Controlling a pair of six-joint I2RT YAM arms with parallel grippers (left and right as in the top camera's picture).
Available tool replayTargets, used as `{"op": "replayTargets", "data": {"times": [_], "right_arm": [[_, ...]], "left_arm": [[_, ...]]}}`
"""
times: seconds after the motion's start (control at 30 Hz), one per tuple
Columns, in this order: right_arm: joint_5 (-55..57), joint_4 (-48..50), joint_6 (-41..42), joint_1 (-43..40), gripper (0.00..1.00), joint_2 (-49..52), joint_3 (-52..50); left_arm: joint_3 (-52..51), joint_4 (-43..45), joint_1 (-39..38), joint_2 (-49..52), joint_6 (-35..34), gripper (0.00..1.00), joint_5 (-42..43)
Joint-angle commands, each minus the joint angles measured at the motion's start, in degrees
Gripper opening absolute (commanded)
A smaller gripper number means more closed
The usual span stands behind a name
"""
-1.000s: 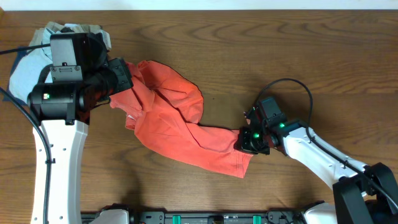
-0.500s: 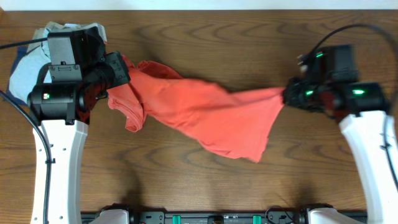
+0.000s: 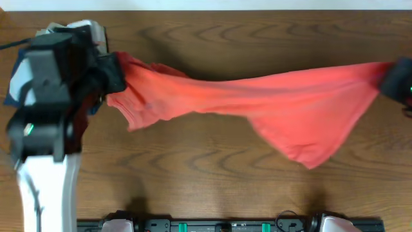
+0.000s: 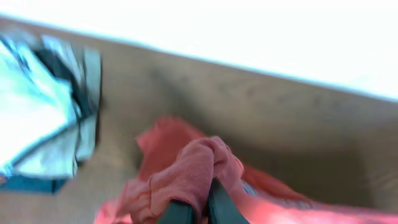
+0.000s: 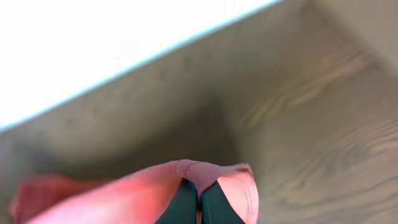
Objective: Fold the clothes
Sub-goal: 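Stretch the shirt between both grippers and swing it up and away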
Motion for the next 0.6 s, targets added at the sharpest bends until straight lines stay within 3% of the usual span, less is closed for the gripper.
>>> {"op": "replayTargets", "data": {"times": [0.0,0.3,0.57], "right_arm": [[2.1,-0.3,-1.2,-3.5,0.01,-3.2,5.8],[4.0,-0.3,-3.7,-5.7,0.01,-5.8,10.3],[0.8,-0.9,-6.7,-5.7,0.01,1.5,10.2]], "left_arm": [[4.7,0.5,0.2,-6.0,1.4,0.06,0.1],[6.8,4.9,0.2,-13.8,-1.4,0.06,0.7],[6.8,6.5,0.2,-4.6,-1.4,0.06,3.9]]}}
